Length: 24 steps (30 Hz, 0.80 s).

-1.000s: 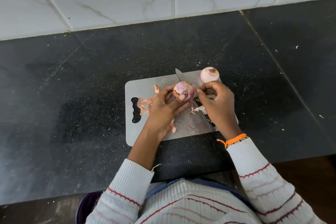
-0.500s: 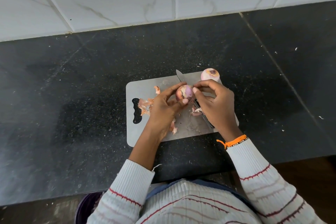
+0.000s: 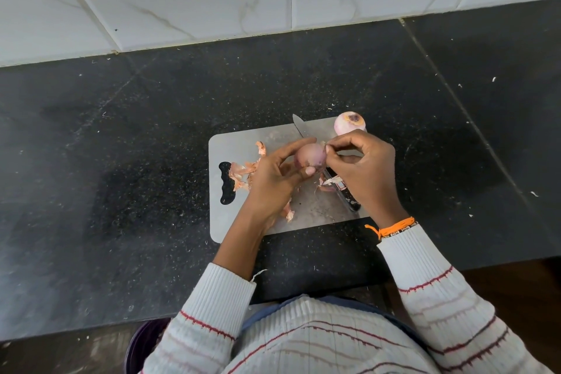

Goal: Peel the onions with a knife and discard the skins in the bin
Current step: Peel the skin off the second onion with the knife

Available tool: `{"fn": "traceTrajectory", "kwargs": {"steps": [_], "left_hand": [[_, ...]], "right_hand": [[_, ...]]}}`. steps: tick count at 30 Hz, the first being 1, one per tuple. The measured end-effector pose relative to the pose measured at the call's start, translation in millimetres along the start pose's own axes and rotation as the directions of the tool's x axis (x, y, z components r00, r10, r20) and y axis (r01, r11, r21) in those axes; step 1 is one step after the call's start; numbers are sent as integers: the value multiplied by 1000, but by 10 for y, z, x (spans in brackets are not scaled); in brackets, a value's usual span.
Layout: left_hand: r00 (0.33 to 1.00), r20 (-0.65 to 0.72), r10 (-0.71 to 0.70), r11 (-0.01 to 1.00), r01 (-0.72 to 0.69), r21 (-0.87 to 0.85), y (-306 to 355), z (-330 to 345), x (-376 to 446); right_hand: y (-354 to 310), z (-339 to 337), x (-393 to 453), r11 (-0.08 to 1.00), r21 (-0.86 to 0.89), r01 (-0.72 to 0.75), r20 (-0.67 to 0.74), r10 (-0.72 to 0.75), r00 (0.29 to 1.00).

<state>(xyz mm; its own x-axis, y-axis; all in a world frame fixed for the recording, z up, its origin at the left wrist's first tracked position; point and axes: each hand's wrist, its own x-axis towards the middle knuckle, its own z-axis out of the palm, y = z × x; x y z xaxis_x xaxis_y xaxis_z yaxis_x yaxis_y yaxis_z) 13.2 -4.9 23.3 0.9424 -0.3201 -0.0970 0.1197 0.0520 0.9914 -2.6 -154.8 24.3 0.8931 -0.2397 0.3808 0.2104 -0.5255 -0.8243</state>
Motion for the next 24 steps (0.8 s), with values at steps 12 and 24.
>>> {"fn": "traceTrajectory", "kwargs": {"steps": [12,24], "left_hand": [[1000,-9,3,1000,-3,26,38,38,-9],[999,-7,48,994,-47,99,11,39,-8]], "right_hand": [[38,-23,-13,997,83,-7,94,-1,996],[89,-36,22,999,36,18,96,-22,995]]}}
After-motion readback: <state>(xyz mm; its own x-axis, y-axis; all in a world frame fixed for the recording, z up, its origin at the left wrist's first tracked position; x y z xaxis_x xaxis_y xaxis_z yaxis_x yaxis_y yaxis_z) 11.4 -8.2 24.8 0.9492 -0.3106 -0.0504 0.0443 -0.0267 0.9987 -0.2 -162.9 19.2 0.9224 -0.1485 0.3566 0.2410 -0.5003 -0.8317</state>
